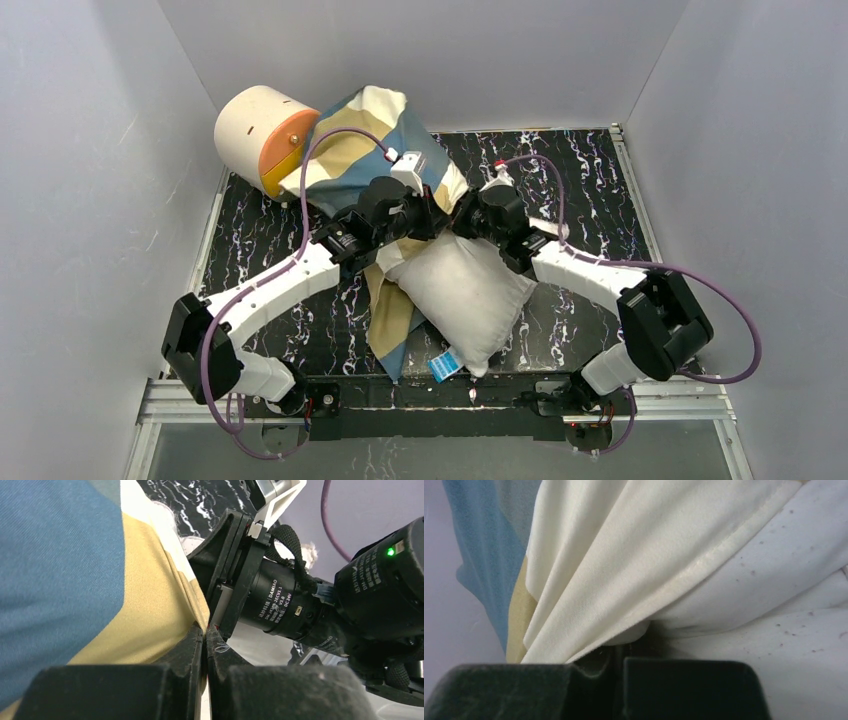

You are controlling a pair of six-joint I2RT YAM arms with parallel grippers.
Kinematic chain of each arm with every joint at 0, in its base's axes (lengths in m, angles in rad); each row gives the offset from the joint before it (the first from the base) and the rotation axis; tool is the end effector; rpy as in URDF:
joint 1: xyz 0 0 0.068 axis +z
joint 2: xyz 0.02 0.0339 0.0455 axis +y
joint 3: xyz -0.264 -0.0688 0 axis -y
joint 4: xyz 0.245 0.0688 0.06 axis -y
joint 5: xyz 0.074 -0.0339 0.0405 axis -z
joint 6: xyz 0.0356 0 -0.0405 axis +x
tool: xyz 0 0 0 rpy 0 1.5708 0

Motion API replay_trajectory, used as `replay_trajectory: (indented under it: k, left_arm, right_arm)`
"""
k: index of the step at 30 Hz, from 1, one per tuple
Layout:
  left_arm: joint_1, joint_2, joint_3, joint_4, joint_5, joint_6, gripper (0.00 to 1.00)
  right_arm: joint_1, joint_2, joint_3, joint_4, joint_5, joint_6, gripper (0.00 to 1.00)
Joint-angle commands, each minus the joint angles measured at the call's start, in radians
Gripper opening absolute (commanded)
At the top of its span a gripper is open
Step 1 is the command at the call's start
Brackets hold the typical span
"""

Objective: Put the pillow into the pillowcase
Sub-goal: Stuff the pillow into the pillowcase.

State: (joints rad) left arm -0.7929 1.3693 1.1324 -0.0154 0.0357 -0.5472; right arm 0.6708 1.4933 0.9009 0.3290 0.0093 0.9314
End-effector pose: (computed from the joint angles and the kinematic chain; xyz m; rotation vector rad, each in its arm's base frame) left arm 0.2275 -0.2328 0.3456 0.2638 1.9178 -0.9586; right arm 0.2682 0.2124 0.2612 0.2648 1.9667 1.0852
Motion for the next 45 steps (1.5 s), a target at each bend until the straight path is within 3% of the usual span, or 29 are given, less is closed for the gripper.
replay_trajectory:
  k: [1,4,7,11,18,23,27,32,35,37,38,39,41,42,43,45]
  left_arm:
    - [-0.09,-0.038,-0.06,0.171,0.268,-0.088,0.0]
    - [-0.091,-0.02,-0.091,0.156,0.242,-0.082,0.01]
    - [-0.079,-0.01,-0.026,0.017,0.165,-0.034,0.21]
    - [0.001,-0.019,0.104,-0.236,0.068,0.021,0.45]
    - [0.202,-0.156,0.039,-0.438,0.005,0.01,0.55]
    - [0.255,-0.231,-0.121,-0.458,-0.021,0.005,0.63]
    - [0.282,-0.295,-0.256,-0.444,-0.064,-0.022,0.68]
    - [0.288,-0.309,-0.416,-0.32,-0.036,-0.076,0.7]
    - [0.288,-0.3,-0.502,-0.263,-0.036,-0.088,0.7]
    - [0.288,-0.31,-0.555,-0.215,-0.036,-0.1,0.69]
    - [0.288,-0.316,-0.576,-0.186,-0.009,-0.11,0.61]
    - [0.288,-0.321,-0.59,-0.154,0.016,-0.122,0.46]
    - [0.288,-0.337,-0.582,-0.129,0.05,-0.14,0.06]
    - [0.288,-0.349,-0.566,-0.128,0.066,-0.146,0.0]
    - [0.288,-0.369,-0.543,-0.131,0.08,-0.149,0.0]
    - [0.288,-0.396,-0.49,-0.138,0.103,-0.16,0.0]
  right_arm:
    - [-0.013,-0.071,-0.001,0.222,0.241,0.181,0.01]
    - [-0.034,-0.079,-0.004,0.169,0.262,0.194,0.01]
    - [-0.08,-0.106,-0.021,0.08,0.244,0.156,0.02]
    - [-0.137,-0.174,-0.009,-0.109,0.144,0.016,0.25]
    - [-0.119,-0.235,0.188,-0.508,-0.124,-0.392,0.63]
    - [0.067,-0.189,0.328,-0.681,-0.001,-0.612,0.82]
    - [0.18,-0.129,0.384,-0.746,0.145,-0.716,0.9]
    - [0.247,-0.063,0.421,-0.783,0.16,-0.793,0.88]
    - [0.309,-0.034,0.366,-0.755,0.203,-0.844,0.93]
    - [0.346,-0.007,0.325,-0.669,0.263,-0.871,0.98]
    - [0.355,0.015,0.305,-0.605,0.28,-0.892,0.98]
    - [0.357,0.066,0.3,-0.539,0.308,-0.907,0.98]
    - [0.358,0.186,0.339,-0.497,0.37,-0.925,0.97]
    - [0.358,0.258,0.39,-0.511,0.424,-0.917,0.93]
    - [0.349,0.318,0.45,-0.522,0.444,-0.906,0.87]
    - [0.326,0.404,0.561,-0.516,0.506,-0.841,0.45]
